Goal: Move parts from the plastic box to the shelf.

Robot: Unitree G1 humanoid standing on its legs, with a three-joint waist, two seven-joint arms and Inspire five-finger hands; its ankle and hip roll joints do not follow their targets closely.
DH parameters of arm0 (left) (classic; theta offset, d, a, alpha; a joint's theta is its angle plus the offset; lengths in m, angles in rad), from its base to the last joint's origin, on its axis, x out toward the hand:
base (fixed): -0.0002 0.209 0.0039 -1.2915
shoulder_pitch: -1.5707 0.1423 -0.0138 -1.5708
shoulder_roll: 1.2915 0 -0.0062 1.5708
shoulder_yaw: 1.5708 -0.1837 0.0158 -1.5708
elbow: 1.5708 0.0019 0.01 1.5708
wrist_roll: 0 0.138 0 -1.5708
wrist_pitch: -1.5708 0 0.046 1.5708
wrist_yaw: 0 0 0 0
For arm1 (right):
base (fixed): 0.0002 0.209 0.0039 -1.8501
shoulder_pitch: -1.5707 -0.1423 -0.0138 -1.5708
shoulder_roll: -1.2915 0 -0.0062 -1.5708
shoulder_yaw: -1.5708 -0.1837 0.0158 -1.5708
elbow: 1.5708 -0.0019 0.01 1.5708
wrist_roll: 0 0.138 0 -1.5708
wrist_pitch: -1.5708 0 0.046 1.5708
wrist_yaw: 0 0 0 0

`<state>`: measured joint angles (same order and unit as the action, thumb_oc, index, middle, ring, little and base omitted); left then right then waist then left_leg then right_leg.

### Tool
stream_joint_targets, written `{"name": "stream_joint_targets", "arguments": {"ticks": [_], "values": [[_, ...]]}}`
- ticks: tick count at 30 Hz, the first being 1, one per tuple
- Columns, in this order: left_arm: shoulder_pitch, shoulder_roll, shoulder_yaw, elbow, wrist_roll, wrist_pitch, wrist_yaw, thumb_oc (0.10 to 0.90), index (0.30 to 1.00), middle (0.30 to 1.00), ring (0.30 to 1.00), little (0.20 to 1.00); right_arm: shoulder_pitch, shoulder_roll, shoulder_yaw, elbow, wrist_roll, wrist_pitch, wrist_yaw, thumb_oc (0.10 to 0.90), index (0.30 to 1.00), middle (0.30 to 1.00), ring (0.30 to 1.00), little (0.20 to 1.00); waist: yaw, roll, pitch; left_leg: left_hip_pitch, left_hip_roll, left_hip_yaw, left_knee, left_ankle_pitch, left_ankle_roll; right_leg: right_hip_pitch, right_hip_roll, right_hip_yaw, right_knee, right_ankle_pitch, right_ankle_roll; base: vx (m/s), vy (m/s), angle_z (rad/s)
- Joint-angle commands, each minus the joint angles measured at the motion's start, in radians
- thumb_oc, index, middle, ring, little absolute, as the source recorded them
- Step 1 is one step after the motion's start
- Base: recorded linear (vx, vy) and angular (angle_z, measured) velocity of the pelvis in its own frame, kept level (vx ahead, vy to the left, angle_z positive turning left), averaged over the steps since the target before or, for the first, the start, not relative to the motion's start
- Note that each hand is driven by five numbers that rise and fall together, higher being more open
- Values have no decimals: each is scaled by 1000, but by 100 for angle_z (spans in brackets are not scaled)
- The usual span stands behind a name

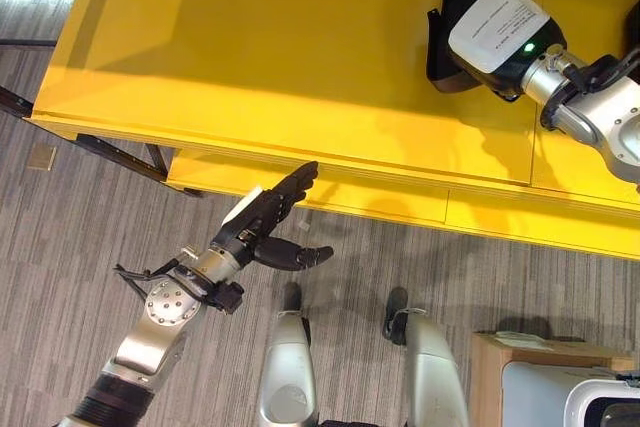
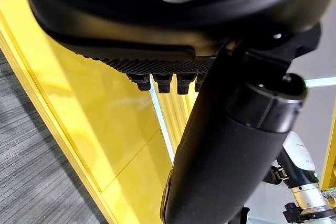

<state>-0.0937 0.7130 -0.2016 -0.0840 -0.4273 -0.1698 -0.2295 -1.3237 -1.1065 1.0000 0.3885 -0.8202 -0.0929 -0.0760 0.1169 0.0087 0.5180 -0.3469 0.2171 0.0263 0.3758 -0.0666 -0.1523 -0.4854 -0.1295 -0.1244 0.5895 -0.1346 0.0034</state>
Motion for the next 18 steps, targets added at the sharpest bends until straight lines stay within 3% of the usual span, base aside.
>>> {"name": "stream_joint_targets", "arguments": {"ticks": [1, 18], "values": [[10, -34, 4, -114, -45, -139, -3, 900, 1000, 1000, 1000, 1000, -22, -24, -101, -22, 19, 70, -12, 400, 300, 300, 300, 300, -7, 11, -63, -18, -41, -32, -33, 80, 87, 49, 75, 8, 30, -61, -3, 0, 0, 0], [21, -41, 13, -118, -34, -143, -3, 900, 1000, 1000, 1000, 1000, 5, -35, -114, -50, 5, 57, 10, 400, 300, 300, 300, 300, -12, 7, -68, -12, -36, -26, -45, 83, 86, 54, 76, 10, 17, -57, -3, 0, 0, 0]]}}
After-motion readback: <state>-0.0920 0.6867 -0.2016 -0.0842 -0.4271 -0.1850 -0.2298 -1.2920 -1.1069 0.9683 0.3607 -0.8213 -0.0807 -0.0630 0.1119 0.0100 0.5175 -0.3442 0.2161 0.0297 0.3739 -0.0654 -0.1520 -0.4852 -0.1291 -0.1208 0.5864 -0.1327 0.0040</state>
